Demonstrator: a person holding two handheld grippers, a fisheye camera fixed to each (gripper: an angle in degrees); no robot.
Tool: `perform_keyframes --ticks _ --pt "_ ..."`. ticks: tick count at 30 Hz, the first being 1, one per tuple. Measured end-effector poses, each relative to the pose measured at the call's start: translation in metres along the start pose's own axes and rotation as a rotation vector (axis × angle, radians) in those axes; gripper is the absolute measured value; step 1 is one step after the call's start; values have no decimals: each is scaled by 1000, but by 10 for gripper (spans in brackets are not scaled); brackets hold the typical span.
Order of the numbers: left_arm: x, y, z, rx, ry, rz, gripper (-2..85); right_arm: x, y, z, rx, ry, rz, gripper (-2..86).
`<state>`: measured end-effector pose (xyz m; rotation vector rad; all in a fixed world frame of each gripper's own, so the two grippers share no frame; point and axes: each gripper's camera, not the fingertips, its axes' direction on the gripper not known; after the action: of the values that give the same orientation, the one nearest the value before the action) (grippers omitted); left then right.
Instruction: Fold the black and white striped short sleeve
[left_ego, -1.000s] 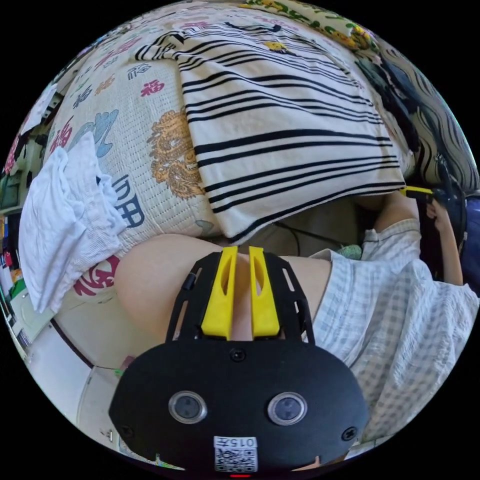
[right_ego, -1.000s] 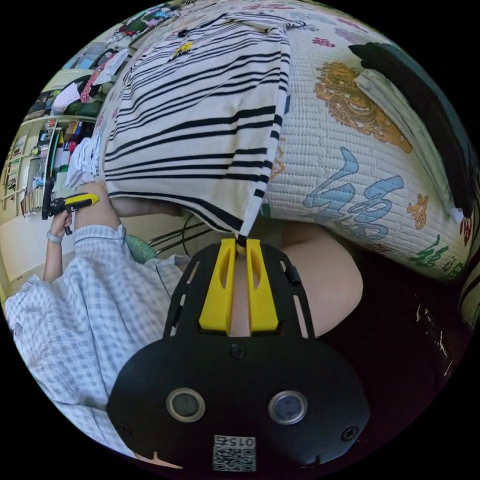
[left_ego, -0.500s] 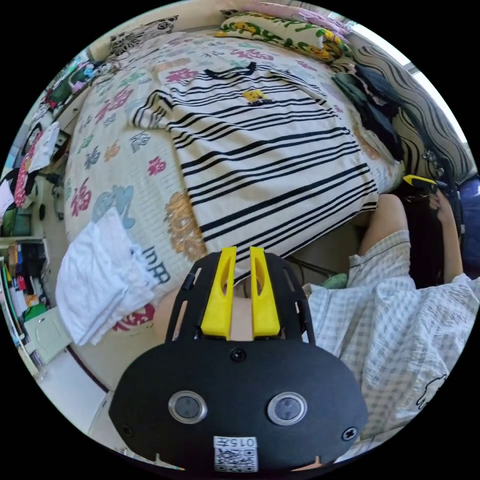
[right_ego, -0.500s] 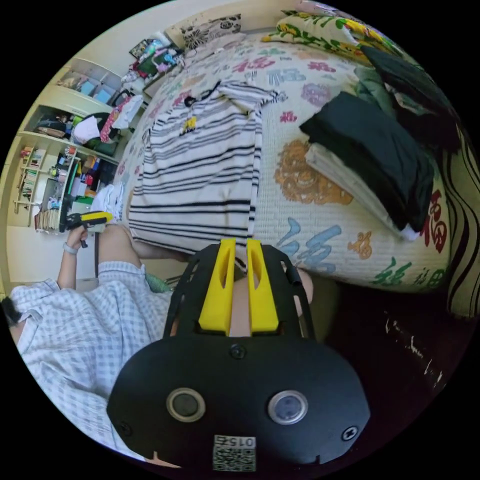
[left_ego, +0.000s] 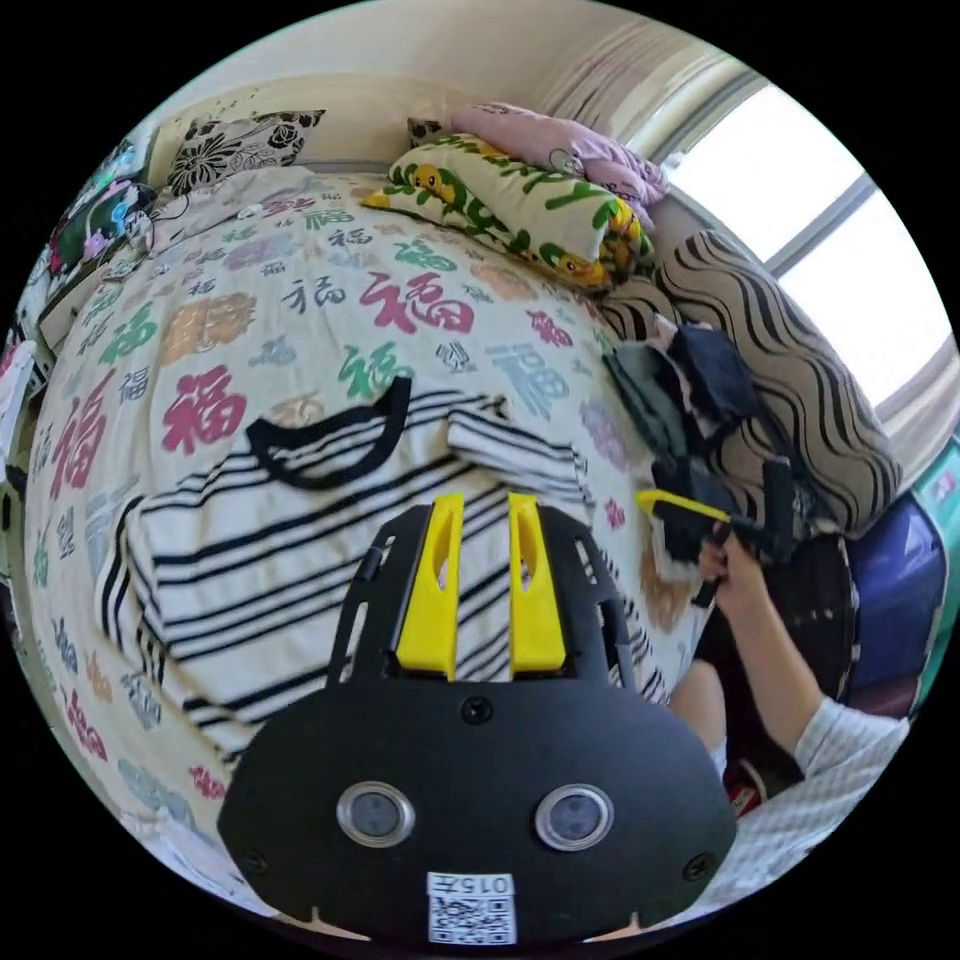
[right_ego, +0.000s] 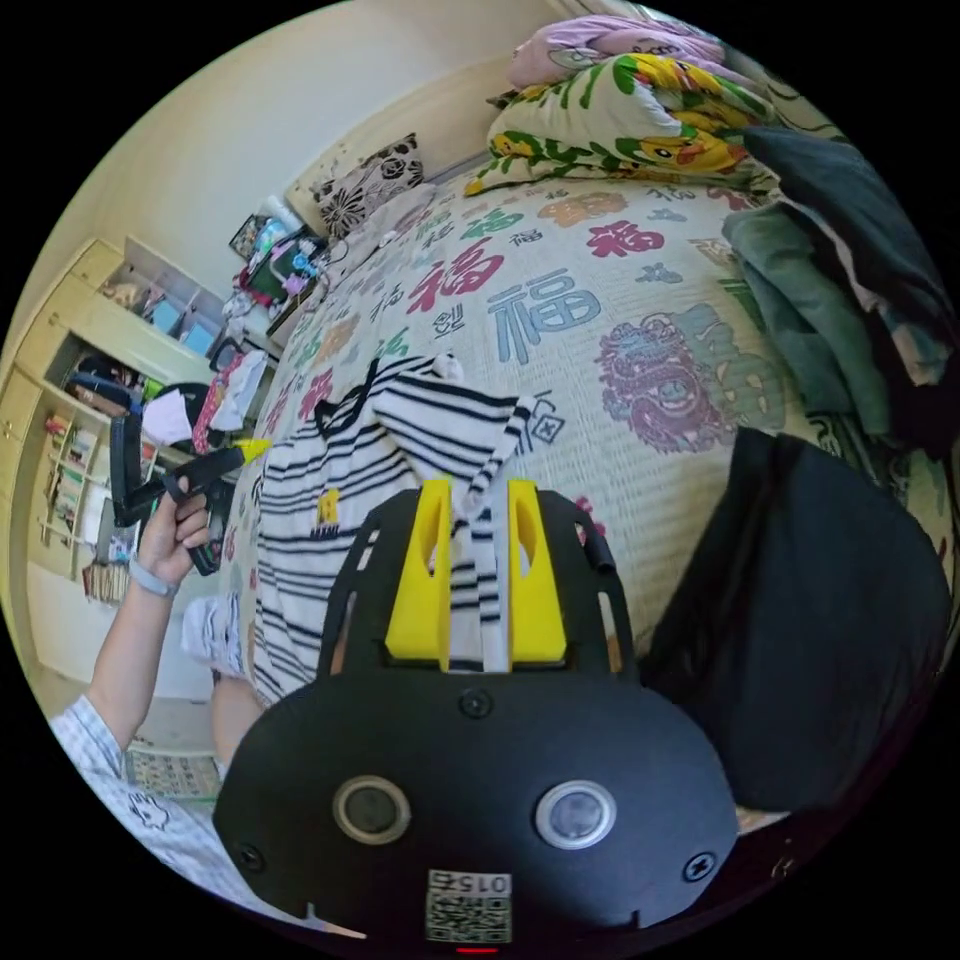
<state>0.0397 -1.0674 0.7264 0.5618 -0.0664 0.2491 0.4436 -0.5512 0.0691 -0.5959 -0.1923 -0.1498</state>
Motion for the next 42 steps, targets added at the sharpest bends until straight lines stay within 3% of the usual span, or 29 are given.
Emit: perform_keyframes --ticks 8,12,17,21,25,30,39,42 --pt "-60 -51 156 -103 -24 -85 80 57 -52 50 -38 -31 97 88" --pt "-78 -28 197 -195 -37 -51 25 76 -62 58 -52 -35 140 25" --pt "-65 -4 170 -37 34 93 3 85 -35 13 148 -70 106 -1" --pt "-7 1 160 113 198 266 4 88 12 -35 359 57 147 -5" --pt "65 4 206 65 276 381 23 96 48 -36 401 159 237 -3" --pt "89 36 239 31 278 325 64 99 66 -17 385 173 246 2" --pt "10 135 116 253 316 231 59 67 83 -10 466 333 151 7" --pt "18 159 119 115 268 252 58 54 72 15 431 307 -11 37"
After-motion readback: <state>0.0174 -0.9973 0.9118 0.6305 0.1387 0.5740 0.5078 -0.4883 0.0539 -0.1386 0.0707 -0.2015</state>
